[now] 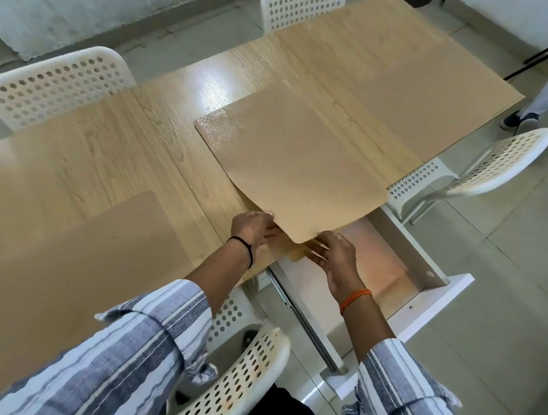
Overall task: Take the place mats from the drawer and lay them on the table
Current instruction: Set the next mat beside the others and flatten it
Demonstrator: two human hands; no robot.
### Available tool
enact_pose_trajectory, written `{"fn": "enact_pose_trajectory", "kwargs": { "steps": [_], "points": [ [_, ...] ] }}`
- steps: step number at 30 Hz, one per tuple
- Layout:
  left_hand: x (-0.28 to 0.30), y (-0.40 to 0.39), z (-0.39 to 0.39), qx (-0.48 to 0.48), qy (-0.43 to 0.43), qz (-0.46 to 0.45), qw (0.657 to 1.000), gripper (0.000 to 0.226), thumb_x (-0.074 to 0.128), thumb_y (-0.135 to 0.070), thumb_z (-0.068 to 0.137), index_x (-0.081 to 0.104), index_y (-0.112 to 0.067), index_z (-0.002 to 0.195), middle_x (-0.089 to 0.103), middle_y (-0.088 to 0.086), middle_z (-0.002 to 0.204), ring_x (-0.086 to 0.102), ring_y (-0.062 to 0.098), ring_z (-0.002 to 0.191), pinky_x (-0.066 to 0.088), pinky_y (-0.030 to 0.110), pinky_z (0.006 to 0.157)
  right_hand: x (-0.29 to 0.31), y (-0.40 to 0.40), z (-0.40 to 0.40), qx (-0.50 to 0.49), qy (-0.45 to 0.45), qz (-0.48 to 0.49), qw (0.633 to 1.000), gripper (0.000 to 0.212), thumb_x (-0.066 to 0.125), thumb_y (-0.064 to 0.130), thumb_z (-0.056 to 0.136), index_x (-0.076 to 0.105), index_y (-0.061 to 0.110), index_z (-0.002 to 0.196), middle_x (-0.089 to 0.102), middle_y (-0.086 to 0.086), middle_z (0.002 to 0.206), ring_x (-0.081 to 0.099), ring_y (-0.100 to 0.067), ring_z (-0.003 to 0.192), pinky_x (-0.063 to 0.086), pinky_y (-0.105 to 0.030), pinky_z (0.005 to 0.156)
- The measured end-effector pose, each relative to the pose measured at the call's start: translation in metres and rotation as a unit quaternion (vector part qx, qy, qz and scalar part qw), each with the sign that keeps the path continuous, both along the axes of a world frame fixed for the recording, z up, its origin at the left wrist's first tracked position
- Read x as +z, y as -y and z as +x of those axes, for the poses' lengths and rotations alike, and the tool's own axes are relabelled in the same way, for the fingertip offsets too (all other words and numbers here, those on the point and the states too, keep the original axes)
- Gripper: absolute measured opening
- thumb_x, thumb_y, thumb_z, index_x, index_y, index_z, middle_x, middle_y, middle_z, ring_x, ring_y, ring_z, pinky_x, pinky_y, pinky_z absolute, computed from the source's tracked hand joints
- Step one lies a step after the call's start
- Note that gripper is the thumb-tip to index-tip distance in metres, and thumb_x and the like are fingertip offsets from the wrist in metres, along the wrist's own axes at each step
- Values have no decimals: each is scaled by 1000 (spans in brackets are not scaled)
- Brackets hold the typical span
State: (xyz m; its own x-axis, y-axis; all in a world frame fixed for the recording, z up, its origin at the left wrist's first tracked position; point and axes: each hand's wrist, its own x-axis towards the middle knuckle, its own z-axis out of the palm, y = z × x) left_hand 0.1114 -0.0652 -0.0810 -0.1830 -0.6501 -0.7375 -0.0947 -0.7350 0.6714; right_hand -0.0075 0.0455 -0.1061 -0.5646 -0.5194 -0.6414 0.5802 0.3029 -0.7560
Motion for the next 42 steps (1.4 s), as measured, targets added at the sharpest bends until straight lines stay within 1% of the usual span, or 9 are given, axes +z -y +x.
{"fn": "enact_pose_trajectory", "kwargs": {
  "steps": [10,14,17,20,22,26,30,37,42],
  "points": [
    [4,30,59,-149,36,29,988,5,54,-12,87,55,-9,84,59,8,80,63,23,71,58,33,64,-2,7,-68,-103,77,8,992,21,54,33,96,56,19,112,64,-7,104,63,-23,89,55,-41,73],
    [3,38,69,-53,35,18,998,5,59,-16,88,56,-12,87,56,3,80,58,16,58,49,24,51,-4,10,-80,-32,16,65,997,10,54,18,95,61,19,102,63,-5,102,62,-18,85,52,-32,63],
    [-8,50,73,16,32,48,998,29,73,-30,79,62,-15,102,64,5,101,63,23,90,53,37,85,-1,6,-80,80,7,85,993,11,58,11,91,60,21,86,63,-3,96,62,-17,84,53,-30,63],
    [-8,54,73,7,56,18,998,4,58,-13,93,60,-16,94,61,4,94,59,22,86,50,37,88,1,3,-79,166,9,92,982,12,59,10,92,62,20,87,65,-2,95,63,-19,86,59,-36,72],
    [-9,55,74,-34,103,-46,993,22,53,-10,94,60,-16,113,64,4,107,61,25,96,50,38,93,1,7,-81,190,1,97,977,8,62,19,93,66,18,99,65,-4,105,63,-23,96,58,-44,83],
    [-3,63,84,-78,94,-62,991,34,48,-6,96,55,-23,124,63,1,114,61,23,101,51,38,91,-1,28,-83,217,-67,115,967,68,69,59,71,62,20,126,59,-7,131,54,-27,121,45,-46,104],
    [6,69,103,-153,38,-23,987,36,50,-4,93,59,-23,122,67,2,115,64,24,100,53,36,80,9,55,-75,210,-97,90,969,30,60,21,95,58,11,123,63,-4,111,62,-17,92,53,-30,79],
    [1,78,115,-98,80,-40,991,30,55,-25,95,61,-14,123,63,1,121,55,21,109,38,34,89,13,71,-59,239,-106,112,959,39,49,-7,88,57,12,121,65,-11,107,63,-30,86,55,-37,73],
    [0,82,113,-38,213,-199,956,28,54,-21,94,62,-17,121,62,3,116,57,21,100,47,32,86,15,69,-45,247,-90,118,958,20,47,1,90,53,15,77,51,-4,73,48,-18,59,40,-23,49]
  ]
}}
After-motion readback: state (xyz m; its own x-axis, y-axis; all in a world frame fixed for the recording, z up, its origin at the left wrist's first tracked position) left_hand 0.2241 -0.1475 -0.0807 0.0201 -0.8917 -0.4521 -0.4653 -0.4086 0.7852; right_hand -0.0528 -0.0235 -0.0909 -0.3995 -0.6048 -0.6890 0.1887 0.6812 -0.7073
